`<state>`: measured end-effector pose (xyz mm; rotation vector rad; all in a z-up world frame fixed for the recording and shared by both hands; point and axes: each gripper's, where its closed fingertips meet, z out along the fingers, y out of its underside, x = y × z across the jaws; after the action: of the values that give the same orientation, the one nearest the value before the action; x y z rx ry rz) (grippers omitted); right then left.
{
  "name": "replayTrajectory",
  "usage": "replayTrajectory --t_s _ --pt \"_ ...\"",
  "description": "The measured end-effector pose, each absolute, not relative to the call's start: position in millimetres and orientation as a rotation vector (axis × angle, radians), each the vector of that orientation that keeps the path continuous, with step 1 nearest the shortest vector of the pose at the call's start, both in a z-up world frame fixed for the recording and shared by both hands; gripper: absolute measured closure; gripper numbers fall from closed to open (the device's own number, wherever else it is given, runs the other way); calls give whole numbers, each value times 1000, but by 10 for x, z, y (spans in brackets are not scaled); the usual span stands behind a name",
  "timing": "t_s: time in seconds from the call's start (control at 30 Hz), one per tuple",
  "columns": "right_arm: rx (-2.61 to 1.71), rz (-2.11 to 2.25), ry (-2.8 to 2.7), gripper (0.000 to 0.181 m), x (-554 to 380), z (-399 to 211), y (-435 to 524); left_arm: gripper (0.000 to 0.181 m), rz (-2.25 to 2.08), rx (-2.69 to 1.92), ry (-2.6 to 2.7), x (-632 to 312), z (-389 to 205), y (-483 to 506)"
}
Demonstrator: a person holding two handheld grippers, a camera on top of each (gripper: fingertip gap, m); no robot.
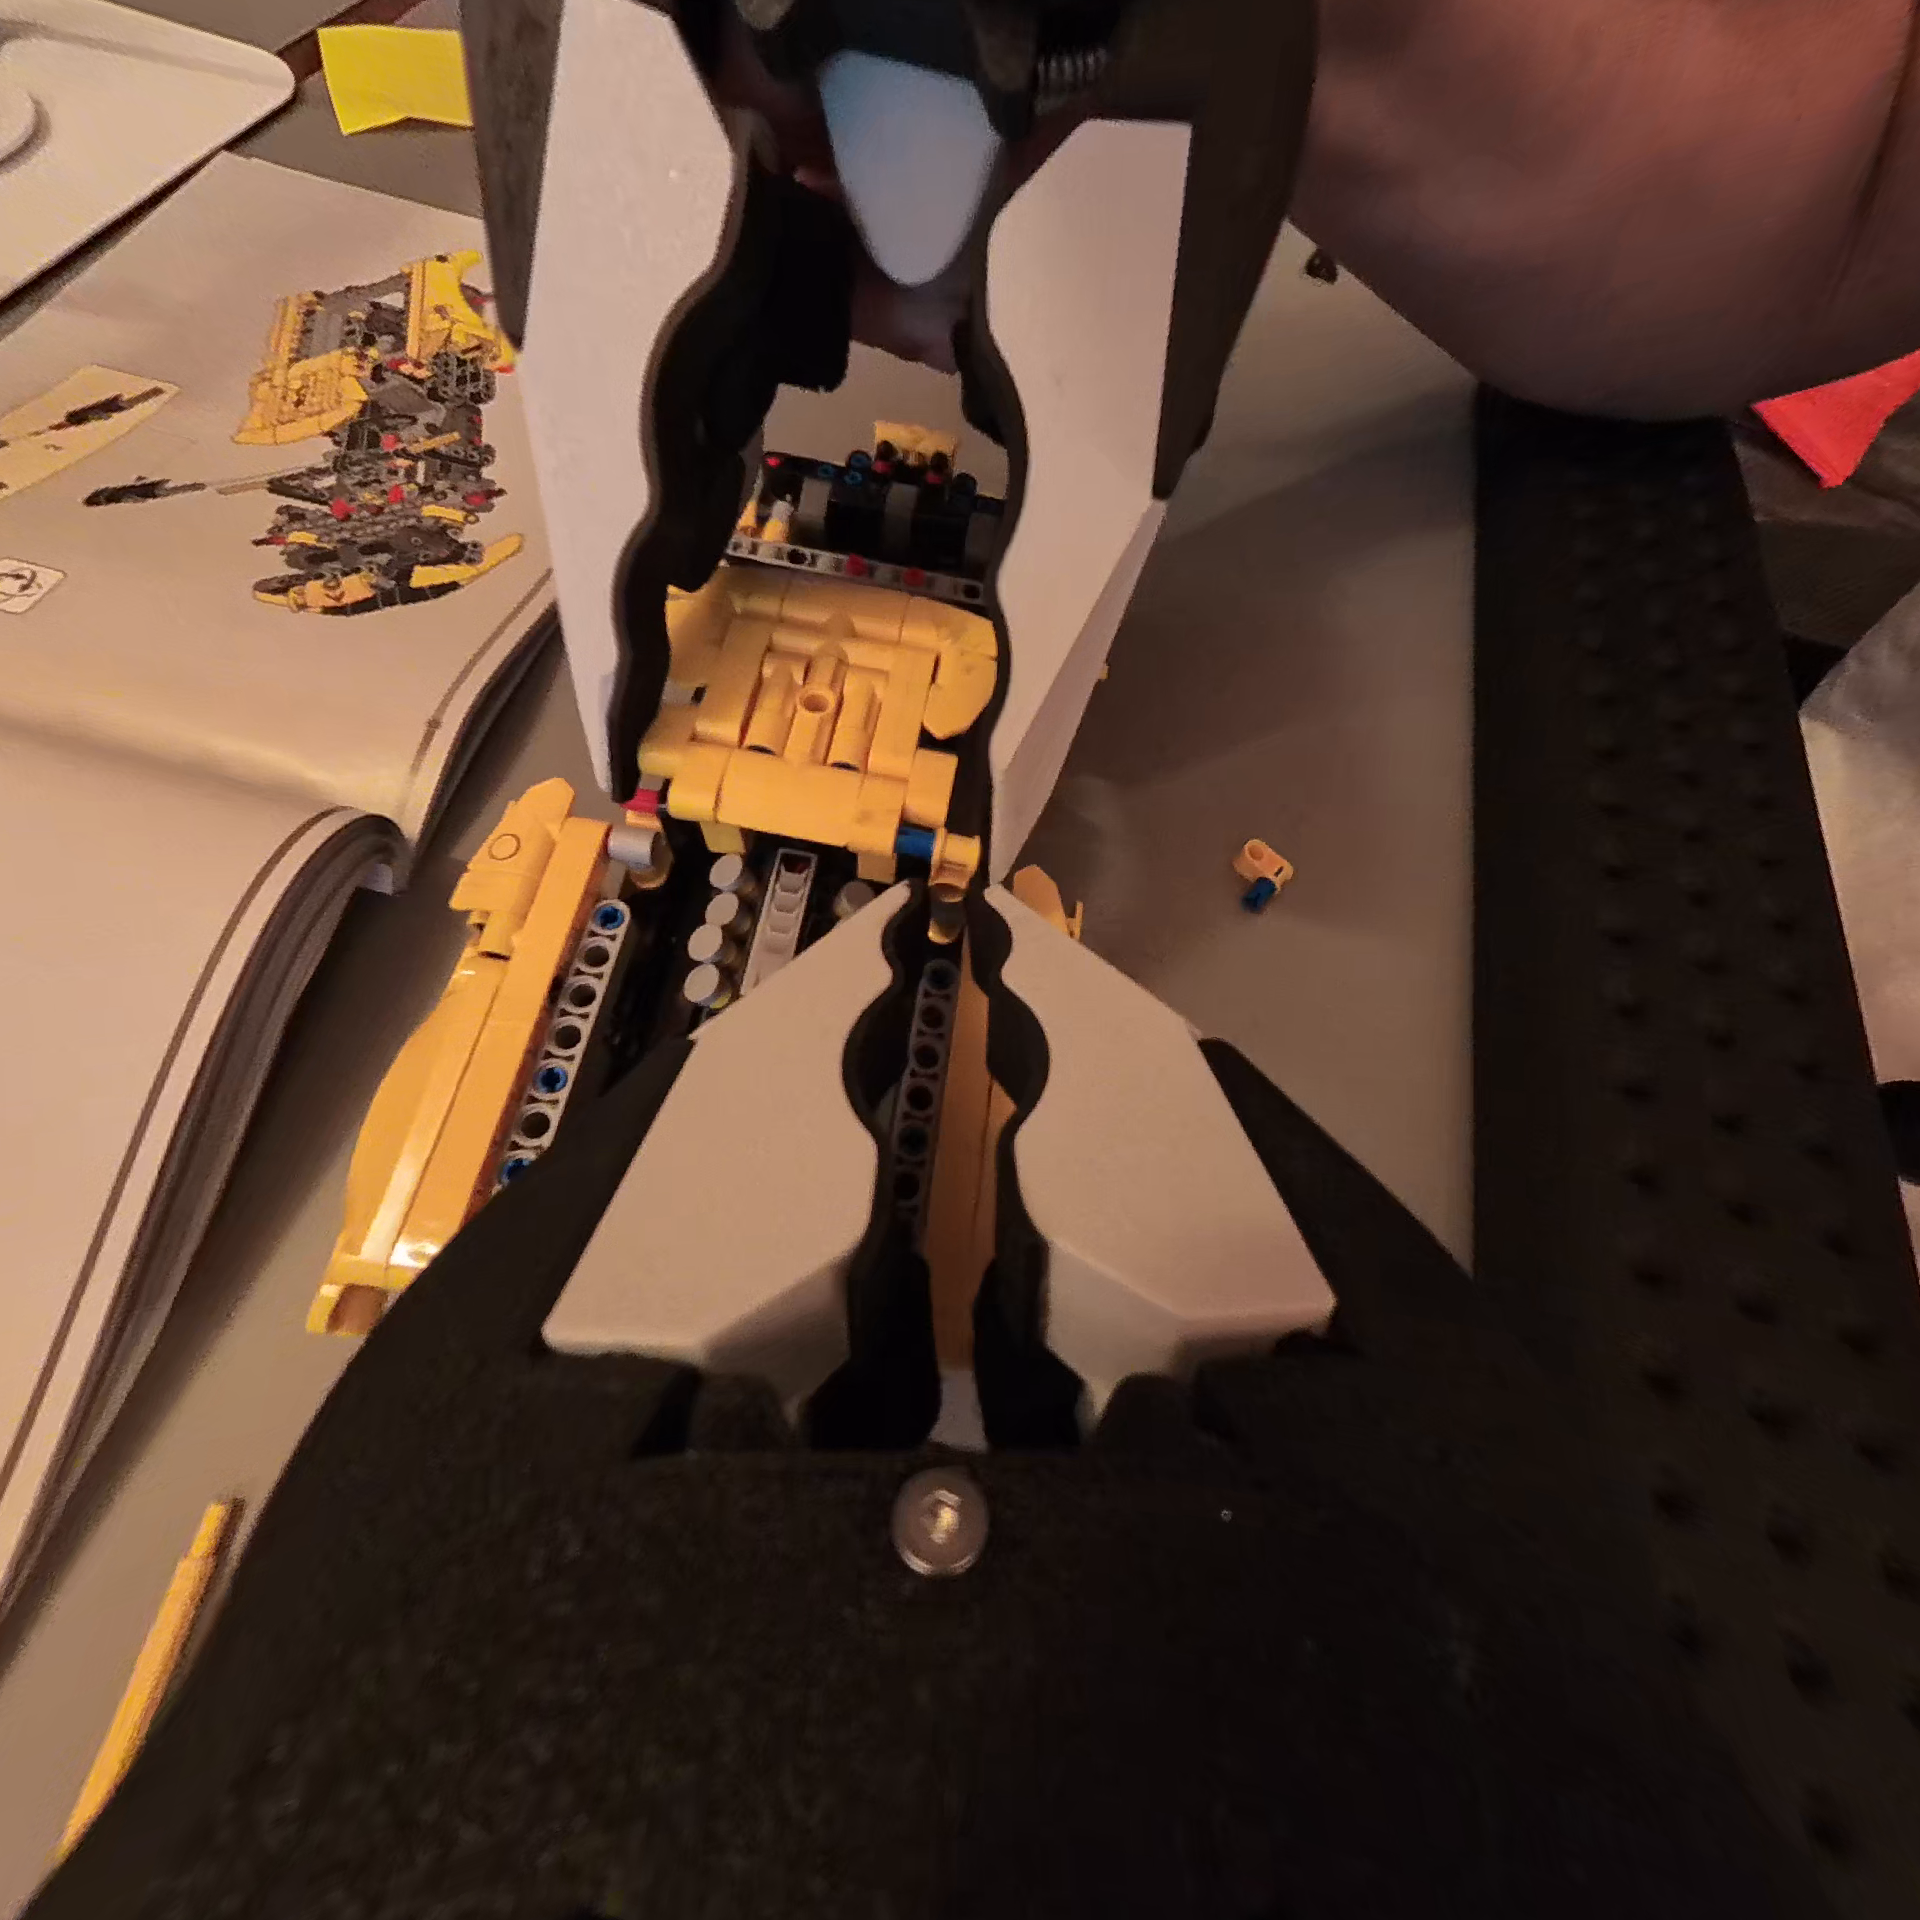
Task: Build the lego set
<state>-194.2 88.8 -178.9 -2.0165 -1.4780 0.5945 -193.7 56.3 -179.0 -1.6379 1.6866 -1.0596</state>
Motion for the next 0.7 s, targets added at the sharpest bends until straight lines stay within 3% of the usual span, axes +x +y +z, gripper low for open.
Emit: replayTrajectory --t_s 0.7 --pt "-2042 582 -1471 114 -1938 -1848 901 169 -1215 -1644 1545 -2121 -1604 685"
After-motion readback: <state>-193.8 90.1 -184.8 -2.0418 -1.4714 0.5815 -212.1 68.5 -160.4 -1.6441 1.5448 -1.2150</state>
